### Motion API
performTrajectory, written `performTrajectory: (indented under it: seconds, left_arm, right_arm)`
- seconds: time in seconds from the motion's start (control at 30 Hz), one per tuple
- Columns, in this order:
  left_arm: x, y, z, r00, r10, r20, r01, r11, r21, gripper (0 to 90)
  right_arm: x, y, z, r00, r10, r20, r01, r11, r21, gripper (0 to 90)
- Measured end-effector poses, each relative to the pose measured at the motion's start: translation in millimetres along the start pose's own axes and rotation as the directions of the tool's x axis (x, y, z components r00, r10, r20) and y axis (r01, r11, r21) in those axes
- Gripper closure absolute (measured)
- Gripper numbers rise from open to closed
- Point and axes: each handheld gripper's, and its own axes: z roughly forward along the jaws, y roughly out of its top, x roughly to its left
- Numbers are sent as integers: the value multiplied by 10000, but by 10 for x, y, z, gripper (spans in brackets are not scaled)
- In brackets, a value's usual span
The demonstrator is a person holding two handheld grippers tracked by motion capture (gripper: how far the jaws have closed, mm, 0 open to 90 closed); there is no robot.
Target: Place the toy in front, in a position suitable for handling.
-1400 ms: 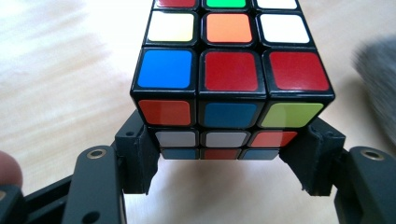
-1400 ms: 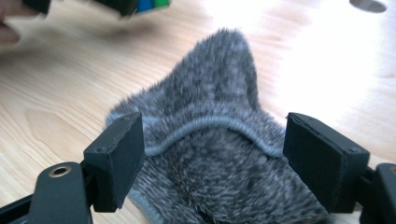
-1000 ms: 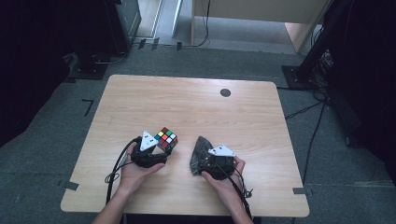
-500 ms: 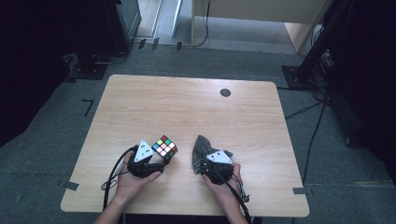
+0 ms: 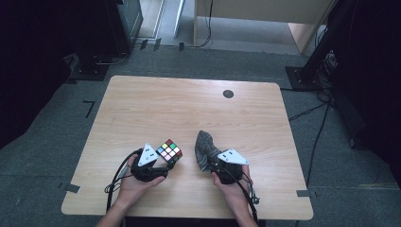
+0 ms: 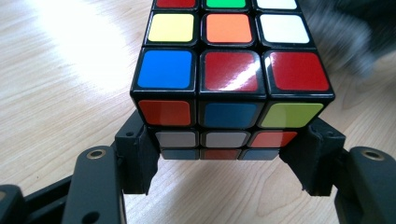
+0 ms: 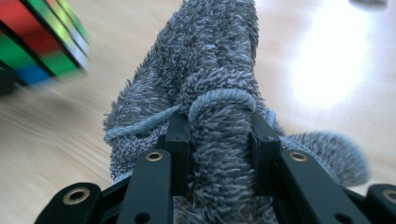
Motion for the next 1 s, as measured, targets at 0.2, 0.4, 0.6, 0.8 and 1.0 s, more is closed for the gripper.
performTrajectory:
  seconds: [0.2,0.4,0.6,0.8,1.0]
  left_arm:
    - [-135,75,49,9974,660,300,-666,9976,193,348]
    - [-299,109,92,9872,1587,132,-1591,9861,478,348]
    - [-402,125,89,9756,2194,20,-2192,9744,496,349]
    - [-377,114,87,9775,2107,-35,-2104,9768,396,349]
    - [-429,112,119,9701,2421,-138,-2412,9692,503,349]
  right_arm:
    - [230,290,-275,9926,-644,-1031,553,9945,-889,677]
    - [608,381,-290,9718,-1674,-1663,1615,9857,-486,671]
    - [817,359,-184,9599,-2491,-1287,2478,9684,-264,658]
    - [560,384,-179,9801,-1900,-575,1893,9818,-166,656]
    - [691,446,-274,9681,-2177,-1241,2147,9760,-374,656]
